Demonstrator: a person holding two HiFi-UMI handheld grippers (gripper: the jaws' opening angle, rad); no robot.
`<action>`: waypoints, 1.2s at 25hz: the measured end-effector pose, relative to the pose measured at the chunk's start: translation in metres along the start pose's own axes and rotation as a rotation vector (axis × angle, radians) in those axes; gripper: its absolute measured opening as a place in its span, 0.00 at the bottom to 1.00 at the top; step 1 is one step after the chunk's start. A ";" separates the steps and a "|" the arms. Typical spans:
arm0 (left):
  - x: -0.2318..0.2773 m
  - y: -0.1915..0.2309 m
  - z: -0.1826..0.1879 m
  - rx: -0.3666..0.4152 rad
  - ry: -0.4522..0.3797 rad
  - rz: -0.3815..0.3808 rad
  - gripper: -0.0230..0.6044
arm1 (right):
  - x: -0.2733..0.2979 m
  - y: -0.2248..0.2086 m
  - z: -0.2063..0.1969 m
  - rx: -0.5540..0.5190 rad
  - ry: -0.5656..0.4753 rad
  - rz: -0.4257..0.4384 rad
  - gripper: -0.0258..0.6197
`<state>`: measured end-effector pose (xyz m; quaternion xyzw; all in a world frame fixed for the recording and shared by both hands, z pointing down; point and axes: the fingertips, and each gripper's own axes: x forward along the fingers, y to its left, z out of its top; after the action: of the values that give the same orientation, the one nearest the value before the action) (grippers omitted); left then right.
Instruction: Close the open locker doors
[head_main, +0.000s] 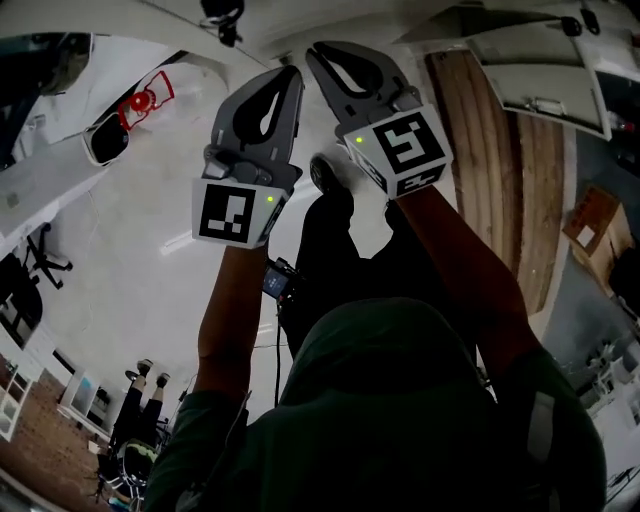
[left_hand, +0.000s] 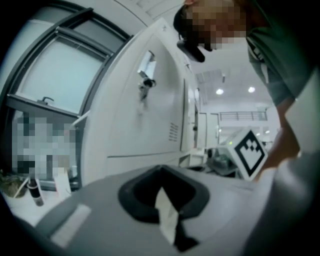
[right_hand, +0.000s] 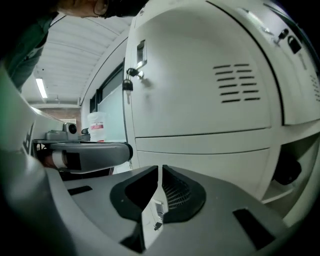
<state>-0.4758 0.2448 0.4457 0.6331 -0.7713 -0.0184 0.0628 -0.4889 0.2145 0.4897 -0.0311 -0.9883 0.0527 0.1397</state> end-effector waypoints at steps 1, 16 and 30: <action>0.007 -0.011 0.005 -0.002 -0.004 -0.028 0.04 | -0.014 -0.008 0.005 0.003 -0.007 -0.017 0.08; 0.131 -0.239 0.033 0.063 0.010 -0.267 0.04 | -0.288 -0.170 0.002 0.055 -0.098 -0.241 0.08; 0.274 -0.418 0.003 0.074 0.042 -0.286 0.04 | -0.443 -0.335 -0.047 0.016 -0.050 -0.234 0.09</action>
<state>-0.1209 -0.1064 0.4181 0.7388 -0.6718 0.0142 0.0522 -0.0670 -0.1472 0.4513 0.0869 -0.9879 0.0446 0.1202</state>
